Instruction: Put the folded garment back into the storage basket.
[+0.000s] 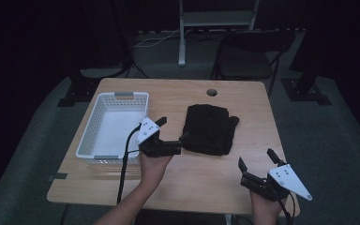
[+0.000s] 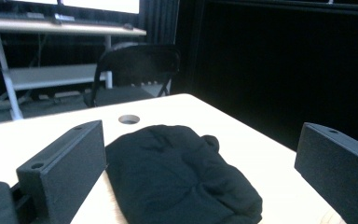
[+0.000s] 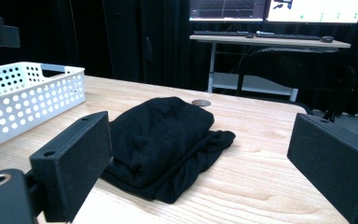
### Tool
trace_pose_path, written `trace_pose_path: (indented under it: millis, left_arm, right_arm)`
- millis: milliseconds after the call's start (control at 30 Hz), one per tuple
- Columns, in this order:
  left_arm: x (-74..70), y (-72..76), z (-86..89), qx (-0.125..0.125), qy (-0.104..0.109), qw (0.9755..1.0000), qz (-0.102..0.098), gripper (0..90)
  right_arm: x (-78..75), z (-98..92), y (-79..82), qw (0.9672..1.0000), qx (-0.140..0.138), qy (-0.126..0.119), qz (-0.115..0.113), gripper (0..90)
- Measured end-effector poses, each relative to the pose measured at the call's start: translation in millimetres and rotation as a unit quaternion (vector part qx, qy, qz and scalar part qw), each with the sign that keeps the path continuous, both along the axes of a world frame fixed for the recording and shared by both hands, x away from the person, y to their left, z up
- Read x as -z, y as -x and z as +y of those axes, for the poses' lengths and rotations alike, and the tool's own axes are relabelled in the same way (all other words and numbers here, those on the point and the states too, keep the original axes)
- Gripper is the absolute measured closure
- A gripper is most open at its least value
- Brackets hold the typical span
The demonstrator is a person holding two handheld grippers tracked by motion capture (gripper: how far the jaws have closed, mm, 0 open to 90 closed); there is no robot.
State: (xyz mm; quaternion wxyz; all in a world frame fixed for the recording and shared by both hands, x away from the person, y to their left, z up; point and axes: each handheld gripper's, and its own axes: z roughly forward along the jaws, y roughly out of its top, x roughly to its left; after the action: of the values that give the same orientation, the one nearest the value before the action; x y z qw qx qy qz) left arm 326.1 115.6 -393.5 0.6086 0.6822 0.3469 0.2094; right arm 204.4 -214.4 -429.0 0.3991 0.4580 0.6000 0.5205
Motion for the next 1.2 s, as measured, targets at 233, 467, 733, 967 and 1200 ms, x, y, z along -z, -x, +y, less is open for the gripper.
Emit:
trace_pose_path:
  millis: [233, 467, 733, 967, 1200]
  left_arm:
    - [-2.6, -16.4, -6.3, 0.007, -0.015, 0.9996, 0.024, 2.5]
    - [-6.0, -32.3, -12.8, 0.000, -0.021, 0.9987, 0.046, 2.5]
    - [-2.8, -50.1, -17.7, -0.012, -0.028, 0.9970, 0.071, 2.5]
    - [-0.8, -61.0, -16.9, -0.011, -0.035, 0.9971, 0.067, 2.5]
    - [6.1, -76.4, -17.2, -0.009, -0.015, 0.9945, 0.104, 2.5]
  right_arm:
    - [-2.7, -0.2, -5.6, 0.9998, 0.003, -0.011, 0.016, 5.7]
    - [-4.5, 2.5, -12.5, 0.9995, 0.006, -0.014, 0.028, 5.7]
    - [-3.9, 8.4, -23.5, 0.9981, 0.012, -0.019, 0.058, 5.7]
    - [1.1, 10.5, -28.8, 0.9970, 0.012, -0.034, 0.069, 5.8]
    - [3.4, 14.1, -34.1, 0.9961, 0.007, -0.036, 0.080, 5.8]
